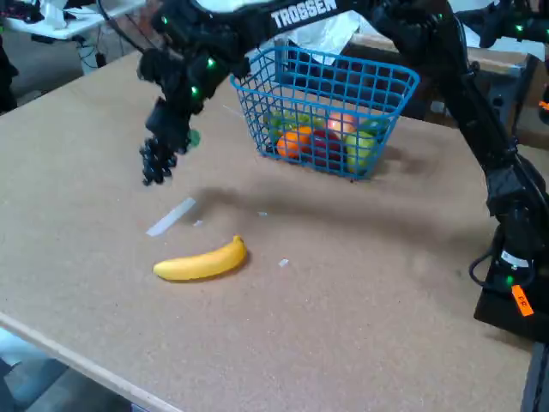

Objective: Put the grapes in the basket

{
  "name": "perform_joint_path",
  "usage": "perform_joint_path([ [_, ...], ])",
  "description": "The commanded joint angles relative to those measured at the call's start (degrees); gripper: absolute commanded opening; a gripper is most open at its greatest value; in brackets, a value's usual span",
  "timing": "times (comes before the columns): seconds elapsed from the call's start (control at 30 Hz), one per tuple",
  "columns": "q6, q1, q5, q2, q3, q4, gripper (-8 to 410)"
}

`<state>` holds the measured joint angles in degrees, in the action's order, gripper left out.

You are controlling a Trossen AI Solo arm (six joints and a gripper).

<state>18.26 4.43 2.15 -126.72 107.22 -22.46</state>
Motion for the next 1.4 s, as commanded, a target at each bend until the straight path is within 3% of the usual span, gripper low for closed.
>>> perform_joint_path([
  [0.0,-0.1,-0.2,-5.4,0.3,5.5,-0.6,-1],
  [0.2,-0.6,-1.5,-10.9,0.9,15.4,-2.4,-1],
  [0.47,-0.5,-3.9,-17.3,2.7,26.4,-9.9,-1],
  [0.67,-2.4,-5.8,-23.4,8.0,26.3,-12.7,-1],
  [0.8,-6.3,-7.5,-23.8,11.3,26.3,-16.6,-1],
  [1.17,-7.9,-13.0,-24.3,14.6,26.2,-27.1,-1],
  [1.37,-9.1,-16.7,-24.3,15.3,20.5,-25.9,-1],
])
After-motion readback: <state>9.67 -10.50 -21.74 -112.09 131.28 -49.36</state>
